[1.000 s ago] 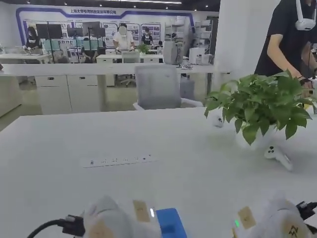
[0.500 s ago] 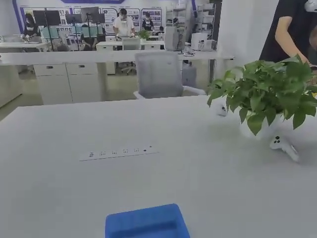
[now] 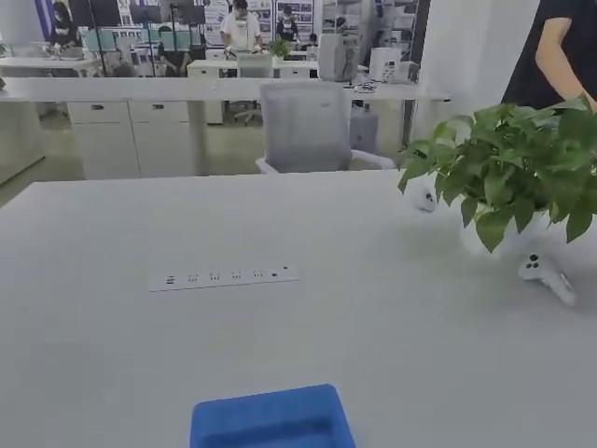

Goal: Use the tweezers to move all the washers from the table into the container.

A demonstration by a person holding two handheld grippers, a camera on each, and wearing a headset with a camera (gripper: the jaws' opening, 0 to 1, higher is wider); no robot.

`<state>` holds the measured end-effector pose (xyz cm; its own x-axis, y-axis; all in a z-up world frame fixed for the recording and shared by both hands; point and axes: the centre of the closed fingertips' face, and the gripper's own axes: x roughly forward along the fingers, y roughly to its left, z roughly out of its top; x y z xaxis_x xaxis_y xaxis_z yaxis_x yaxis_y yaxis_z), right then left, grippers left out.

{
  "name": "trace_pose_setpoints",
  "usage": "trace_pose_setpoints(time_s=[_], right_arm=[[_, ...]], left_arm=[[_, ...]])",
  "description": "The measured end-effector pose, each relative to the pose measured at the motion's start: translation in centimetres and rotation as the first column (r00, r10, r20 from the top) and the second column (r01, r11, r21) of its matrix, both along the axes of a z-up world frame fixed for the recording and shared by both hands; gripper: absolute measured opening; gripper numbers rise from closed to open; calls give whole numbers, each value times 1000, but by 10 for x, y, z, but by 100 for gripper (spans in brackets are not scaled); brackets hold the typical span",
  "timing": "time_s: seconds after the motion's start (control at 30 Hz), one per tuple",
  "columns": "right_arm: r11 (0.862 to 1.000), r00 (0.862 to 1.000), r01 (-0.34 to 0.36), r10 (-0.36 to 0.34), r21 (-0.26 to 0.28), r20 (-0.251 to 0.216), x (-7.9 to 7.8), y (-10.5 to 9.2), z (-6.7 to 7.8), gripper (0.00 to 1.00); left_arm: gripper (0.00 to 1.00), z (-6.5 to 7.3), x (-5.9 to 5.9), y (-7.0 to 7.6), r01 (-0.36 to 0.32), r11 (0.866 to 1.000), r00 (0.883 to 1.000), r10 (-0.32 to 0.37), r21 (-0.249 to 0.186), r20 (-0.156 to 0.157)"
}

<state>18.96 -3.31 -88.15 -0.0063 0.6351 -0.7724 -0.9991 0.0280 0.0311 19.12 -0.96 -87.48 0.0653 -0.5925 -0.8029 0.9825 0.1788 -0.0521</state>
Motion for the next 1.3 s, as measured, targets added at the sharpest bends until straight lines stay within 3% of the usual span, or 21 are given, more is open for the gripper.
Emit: trace_pose_setpoints(time_s=[0.1, 0.2, 0.27, 0.33, 0.4, 0.5, 0.6, 0.67, 0.77, 0.87, 0.93, 0.97, 1.0, 1.07, 1.13, 1.2, 1.23, 1.27, 1.3], right_arm=[[1000, 1000, 8, -7, 30, -9, -1, 1, 1, 6], [991, 990, 98, -88, 86, -112, -4, 2, 6, 12], [978, 984, 140, -120, 154, -132, -2, 1, 17, 14], [959, 970, 207, -175, 193, -169, 0, -4, 28, 16], [938, 960, 258, -222, 233, -168, 5, -11, 39, 21], [885, 932, 359, -319, 297, -175, 14, -27, 61, 27], [846, 907, 421, -395, 328, -146, 22, -44, 75, 32], [834, 896, 442, -430, 330, -113, 25, -56, 83, 37], [813, 878, 466, -472, 350, -73, 27, -70, 95, 41], [783, 858, 490, -512, 384, -52, 28, -81, 108, 42], [756, 840, 509, -541, 412, -46, 29, -88, 117, 44], [738, 829, 517, -558, 433, -40, 30, -92, 123, 45], [730, 823, 521, -567, 442, -34, 30, -94, 126, 45], [722, 815, 528, -578, 447, -28, 28, -100, 130, 46], [707, 801, 540, -598, 456, -21, 27, -106, 135, 46], [681, 780, 552, -625, 481, -10, 28, -112, 141, 47], [665, 771, 556, -636, 499, -11, 28, -115, 145, 48], [657, 766, 559, -642, 506, -13, 27, -117, 147, 48], [649, 761, 562, -648, 512, -14, 26, -118, 149, 49]], left_arm=[[0, -5, -2, 0, 25, 999, 1000, -25, 39, 6], [0, -4, -3, -1, 38, 998, 999, -38, 50, 14], [0, -4, -2, -1, 36, 998, 999, -37, 54, 8], [0, -4, -2, 0, 29, 998, 1000, -29, 56, -1], [0, -4, -2, 0, 20, 998, 1000, -20, 58, -5], [0, -4, -1, 1, -6, 998, 1000, 6, 58, -7], [2, 3, 2, 3, -56, 998, 998, 56, 34, 8], [6, 10, 4, 4, -117, 993, 993, 117, 5, -8], [11, 23, 10, 10, -195, 980, 981, 196, -37, 7], [18, 41, 15, 16, -295, 949, 955, 298, -114, 10], [23, 56, 18, 21, -369, 911, 927, 375, -184, 0], [26, 67, 20, 24, -406, 885, 909, 417, -230, 1], [29, 70, 20, 25, -418, 875, 902, 432, -243, 4], [33, 86, 23, 34, -444, 846, 875, 480, -295, 59], [36, 102, 25, 42, -476, 807, 839, 536, -350, 95], [40, 118, 27, 51, -508, 757, 790, 599, -410, 127], [43, 128, 27, 56, -524, 723, 761, 635, -451, 134], [46, 134, 26, 59, -531, 701, 743, 655, -477, 136], [49, 141, 25, 64, -546, 668, 715, 686, -506, 134]])
